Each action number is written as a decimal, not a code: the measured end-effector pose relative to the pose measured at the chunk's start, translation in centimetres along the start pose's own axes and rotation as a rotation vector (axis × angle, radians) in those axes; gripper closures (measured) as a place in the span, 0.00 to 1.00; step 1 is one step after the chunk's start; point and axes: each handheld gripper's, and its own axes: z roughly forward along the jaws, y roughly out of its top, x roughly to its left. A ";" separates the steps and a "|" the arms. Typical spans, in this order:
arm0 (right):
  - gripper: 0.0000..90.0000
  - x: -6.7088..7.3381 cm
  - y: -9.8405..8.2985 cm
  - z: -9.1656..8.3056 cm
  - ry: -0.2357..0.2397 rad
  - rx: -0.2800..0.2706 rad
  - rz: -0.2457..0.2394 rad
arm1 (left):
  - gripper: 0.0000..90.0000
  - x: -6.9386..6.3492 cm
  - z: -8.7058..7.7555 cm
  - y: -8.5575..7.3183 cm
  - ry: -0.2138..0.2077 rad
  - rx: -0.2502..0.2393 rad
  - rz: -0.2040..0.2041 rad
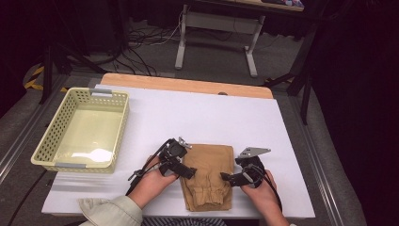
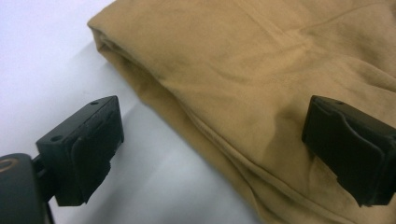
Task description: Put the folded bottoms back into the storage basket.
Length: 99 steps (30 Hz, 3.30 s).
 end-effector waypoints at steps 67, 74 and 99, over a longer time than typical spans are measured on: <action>0.92 1.1 -0.1 0.2 0.052 0.050 0.036 | 0.92 -2.5 -0.9 0.3 0.039 0.005 0.018; 0.92 1.6 0.8 -1.5 0.044 -0.038 0.032 | 0.92 -2.2 -2.9 0.8 0.031 -0.056 0.010; 0.92 1.5 3.6 -3.4 0.016 -0.213 0.004 | 0.92 -1.1 -7.5 3.6 0.084 -0.167 0.068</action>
